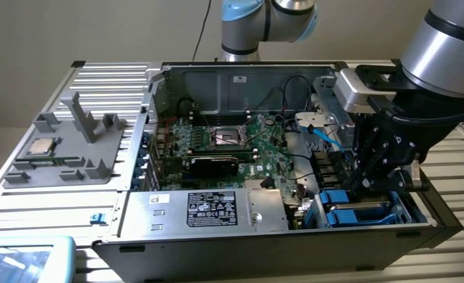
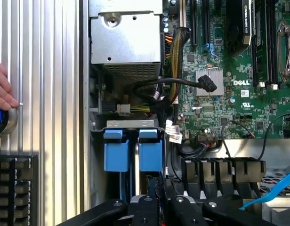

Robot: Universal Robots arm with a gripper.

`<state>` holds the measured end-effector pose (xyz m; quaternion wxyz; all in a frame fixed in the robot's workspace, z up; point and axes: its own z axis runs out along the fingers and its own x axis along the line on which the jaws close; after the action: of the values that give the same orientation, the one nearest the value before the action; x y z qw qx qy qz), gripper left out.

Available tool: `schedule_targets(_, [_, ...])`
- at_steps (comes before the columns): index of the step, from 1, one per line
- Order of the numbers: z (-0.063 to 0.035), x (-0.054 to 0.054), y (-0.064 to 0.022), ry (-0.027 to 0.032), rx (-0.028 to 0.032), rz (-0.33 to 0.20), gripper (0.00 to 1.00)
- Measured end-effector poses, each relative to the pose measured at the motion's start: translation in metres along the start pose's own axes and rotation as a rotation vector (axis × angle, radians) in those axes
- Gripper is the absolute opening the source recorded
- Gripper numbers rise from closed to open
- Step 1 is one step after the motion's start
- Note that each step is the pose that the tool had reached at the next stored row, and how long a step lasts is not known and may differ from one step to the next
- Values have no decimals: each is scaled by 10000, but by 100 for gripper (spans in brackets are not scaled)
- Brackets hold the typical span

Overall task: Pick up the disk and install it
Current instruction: 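Insert the first disk wire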

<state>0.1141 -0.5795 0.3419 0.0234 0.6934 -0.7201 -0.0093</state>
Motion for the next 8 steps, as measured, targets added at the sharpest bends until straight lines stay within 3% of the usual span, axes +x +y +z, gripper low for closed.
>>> schedule_targets(8, [20, 0, 2, 2, 7, 0, 16])
